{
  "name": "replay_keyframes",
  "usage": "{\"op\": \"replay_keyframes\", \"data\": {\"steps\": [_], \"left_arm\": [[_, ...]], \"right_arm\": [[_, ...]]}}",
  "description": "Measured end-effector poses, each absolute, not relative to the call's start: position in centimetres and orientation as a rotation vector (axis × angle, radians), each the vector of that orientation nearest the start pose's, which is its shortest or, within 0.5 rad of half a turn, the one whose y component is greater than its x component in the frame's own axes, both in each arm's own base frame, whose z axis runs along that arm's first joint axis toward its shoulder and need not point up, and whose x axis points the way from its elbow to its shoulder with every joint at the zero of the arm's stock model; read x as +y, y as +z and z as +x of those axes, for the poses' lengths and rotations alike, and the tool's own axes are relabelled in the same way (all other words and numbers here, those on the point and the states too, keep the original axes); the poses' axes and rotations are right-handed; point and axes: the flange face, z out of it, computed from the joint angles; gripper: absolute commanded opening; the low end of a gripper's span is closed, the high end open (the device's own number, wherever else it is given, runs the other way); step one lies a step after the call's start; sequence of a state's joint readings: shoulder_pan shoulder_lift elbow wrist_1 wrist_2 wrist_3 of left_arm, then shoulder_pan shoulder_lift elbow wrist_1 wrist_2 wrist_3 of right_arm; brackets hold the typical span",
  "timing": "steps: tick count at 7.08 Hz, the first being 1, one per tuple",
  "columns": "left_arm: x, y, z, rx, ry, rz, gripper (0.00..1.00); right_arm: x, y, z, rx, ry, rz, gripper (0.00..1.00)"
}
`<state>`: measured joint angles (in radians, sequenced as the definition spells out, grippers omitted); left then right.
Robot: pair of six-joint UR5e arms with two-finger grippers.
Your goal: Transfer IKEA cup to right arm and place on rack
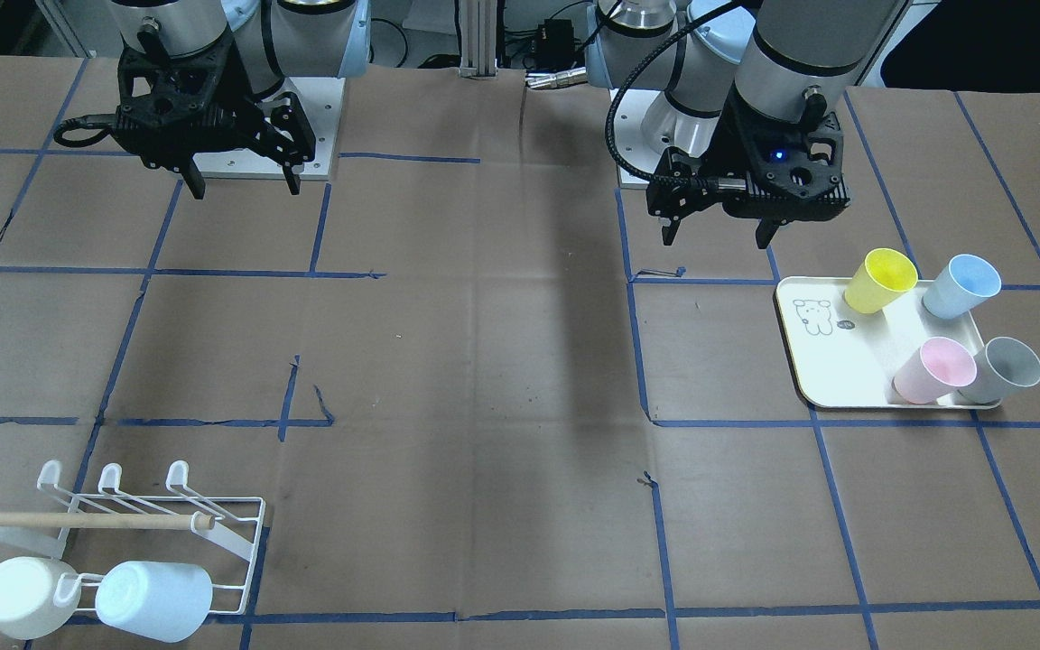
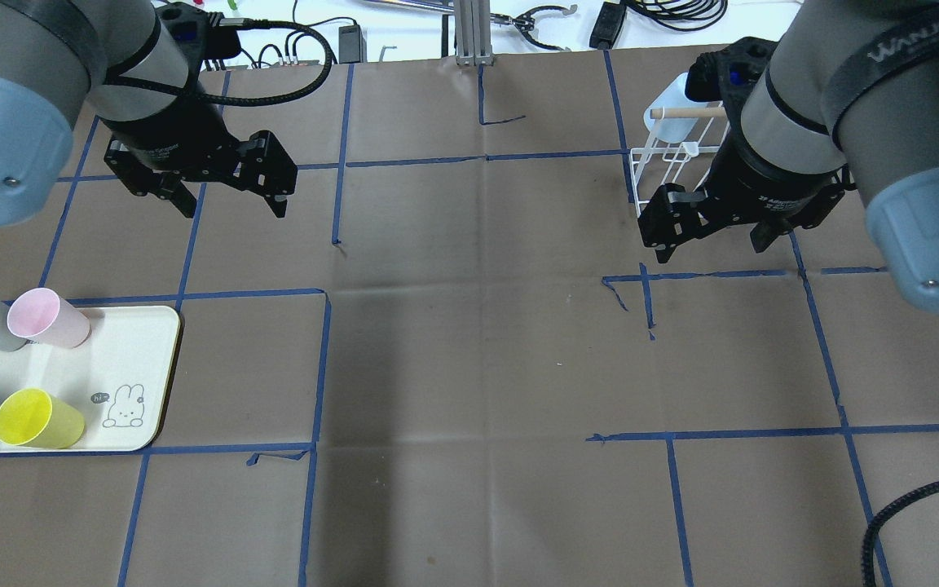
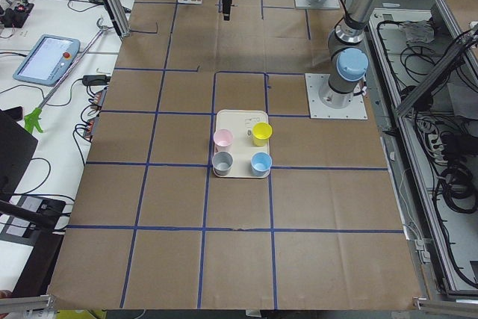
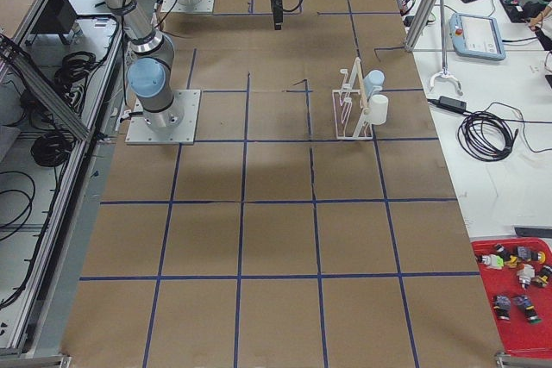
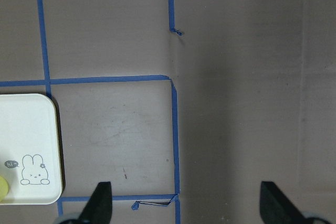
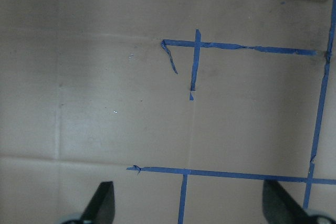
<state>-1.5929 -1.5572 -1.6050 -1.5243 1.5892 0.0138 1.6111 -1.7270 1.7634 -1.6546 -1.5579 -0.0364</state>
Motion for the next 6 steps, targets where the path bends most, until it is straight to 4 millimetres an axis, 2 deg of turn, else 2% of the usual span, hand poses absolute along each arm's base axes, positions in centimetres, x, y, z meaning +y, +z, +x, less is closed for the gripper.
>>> {"op": "replay_keyframes", "data": {"steps": [6], "left_arm": [[-48.55,48.21,-14.19,3.123,-0.041,0.055,0.99]], "right_arm": [[-42.57,47.34,15.07,3.123,-0.062,-0.126,1.00]]}}
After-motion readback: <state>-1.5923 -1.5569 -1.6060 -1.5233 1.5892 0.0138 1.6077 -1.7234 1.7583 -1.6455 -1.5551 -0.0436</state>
